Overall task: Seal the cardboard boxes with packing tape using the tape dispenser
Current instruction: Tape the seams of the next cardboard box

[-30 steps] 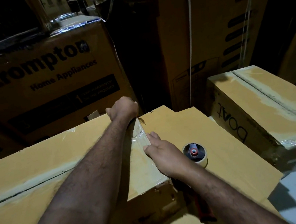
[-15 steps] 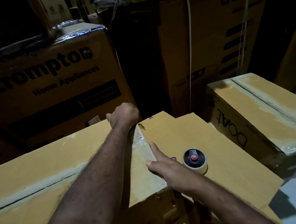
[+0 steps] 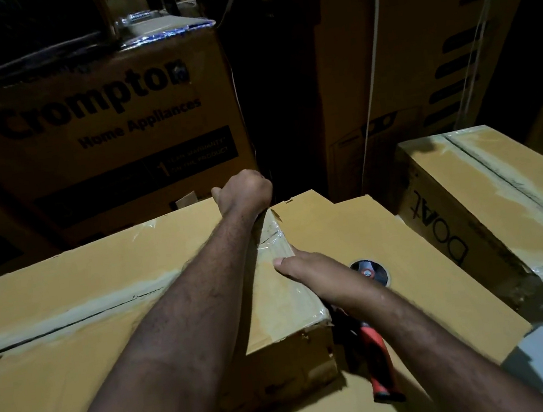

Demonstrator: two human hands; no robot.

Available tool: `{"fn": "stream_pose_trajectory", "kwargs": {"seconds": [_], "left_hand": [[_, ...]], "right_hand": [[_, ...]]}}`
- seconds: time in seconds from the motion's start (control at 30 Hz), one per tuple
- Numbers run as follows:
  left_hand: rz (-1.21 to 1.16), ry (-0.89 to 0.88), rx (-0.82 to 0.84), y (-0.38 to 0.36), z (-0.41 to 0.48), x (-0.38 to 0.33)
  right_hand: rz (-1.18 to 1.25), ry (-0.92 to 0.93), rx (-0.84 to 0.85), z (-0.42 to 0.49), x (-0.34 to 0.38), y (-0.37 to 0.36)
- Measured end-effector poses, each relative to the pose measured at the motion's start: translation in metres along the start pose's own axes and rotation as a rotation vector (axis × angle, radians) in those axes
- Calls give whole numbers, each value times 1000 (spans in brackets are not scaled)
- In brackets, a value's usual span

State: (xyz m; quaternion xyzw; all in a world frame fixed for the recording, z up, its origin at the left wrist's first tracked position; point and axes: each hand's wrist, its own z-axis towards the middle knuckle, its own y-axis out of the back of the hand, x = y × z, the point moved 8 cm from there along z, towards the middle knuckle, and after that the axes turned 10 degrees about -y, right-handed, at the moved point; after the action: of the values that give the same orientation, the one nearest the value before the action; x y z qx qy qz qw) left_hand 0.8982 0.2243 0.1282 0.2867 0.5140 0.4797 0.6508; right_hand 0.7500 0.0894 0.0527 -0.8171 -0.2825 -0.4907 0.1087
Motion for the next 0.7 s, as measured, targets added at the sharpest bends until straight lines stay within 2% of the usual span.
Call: {"fn": "stream_pose_trajectory", "kwargs": {"seconds": [0.2,0.3,0.37,0.5,0.53,0.6,0.7], "left_hand": [[22,-5,55,-1,1,0],[66,-11,105,0,3,1],[87,-35,151,-1,7,2],[11,-41,337,-15,15,12],[-27,-44,386,-16,14,14],[-62,-107,458,-13,9,12],[37,-208,508,6,-13,3]], "right_hand": [[-32,4,-41,-35,-14,-2],[-76,81,-80,-55,-31,-7],[-85,151,-198,-70,-34,-10],[-145,354,-589,-91,-32,-8],[-118,360,-625,-93,-33,-8],[-54,365,-587,-97,-34,-12],[-77,418,-523,-106,-33,-15]]}}
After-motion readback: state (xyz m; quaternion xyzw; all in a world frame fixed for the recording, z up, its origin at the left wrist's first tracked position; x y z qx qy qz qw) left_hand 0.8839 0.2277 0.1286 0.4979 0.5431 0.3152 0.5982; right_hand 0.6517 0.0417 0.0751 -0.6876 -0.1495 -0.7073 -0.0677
